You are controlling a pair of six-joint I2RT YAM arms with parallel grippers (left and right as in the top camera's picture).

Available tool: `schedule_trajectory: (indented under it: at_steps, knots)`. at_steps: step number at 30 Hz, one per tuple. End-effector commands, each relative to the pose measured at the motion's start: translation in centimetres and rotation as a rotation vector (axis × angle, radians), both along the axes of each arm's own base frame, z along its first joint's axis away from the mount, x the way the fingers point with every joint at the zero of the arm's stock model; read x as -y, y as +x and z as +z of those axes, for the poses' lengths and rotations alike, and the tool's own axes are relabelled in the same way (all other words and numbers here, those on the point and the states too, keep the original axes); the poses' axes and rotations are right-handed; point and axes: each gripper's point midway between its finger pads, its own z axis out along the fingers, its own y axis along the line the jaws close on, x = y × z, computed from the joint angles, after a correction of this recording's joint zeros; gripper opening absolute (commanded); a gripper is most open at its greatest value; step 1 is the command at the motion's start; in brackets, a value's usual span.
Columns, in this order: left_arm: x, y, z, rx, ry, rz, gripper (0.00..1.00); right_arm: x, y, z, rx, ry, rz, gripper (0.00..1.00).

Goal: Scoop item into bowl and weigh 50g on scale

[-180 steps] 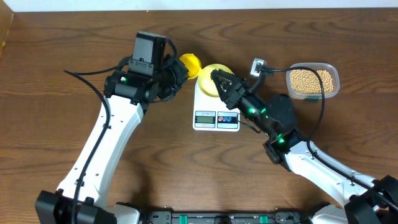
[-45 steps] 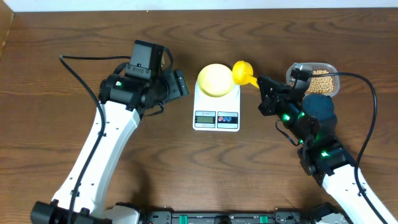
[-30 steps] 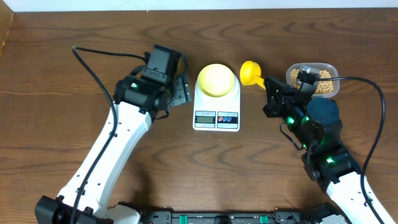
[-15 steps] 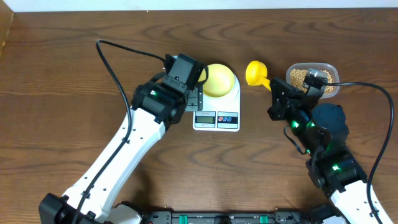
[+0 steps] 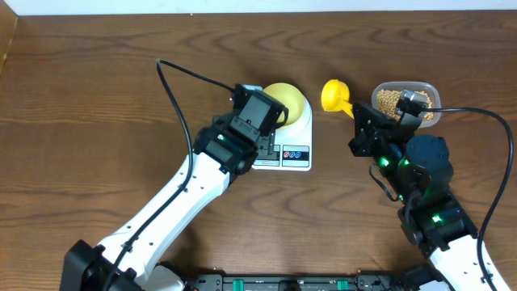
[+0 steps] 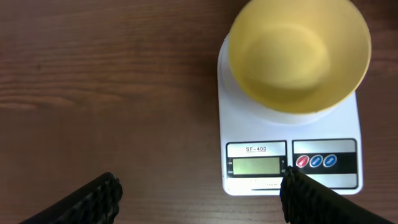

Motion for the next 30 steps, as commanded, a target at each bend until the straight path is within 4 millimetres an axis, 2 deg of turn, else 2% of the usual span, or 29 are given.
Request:
schedule_trajectory:
  at_steps: [1,23,30]
  knots:
    - [-0.2,-0.1,-1.0,0.008,0.045,-0.015,0.83,0.9,0.2,1.0,0.012,0.018,-0.051,0.01]
    - [0.5,-0.2,-2.0,0.01,0.043,-0.034,0.84,1.6,0.3,0.5,-0.015,0.036,-0.098,0.01]
    - [1.8,-0.8,-2.4,0.004,0.049,-0.071,0.84,1.6,0.3,0.5,-0.015,0.036,-0.098,0.01]
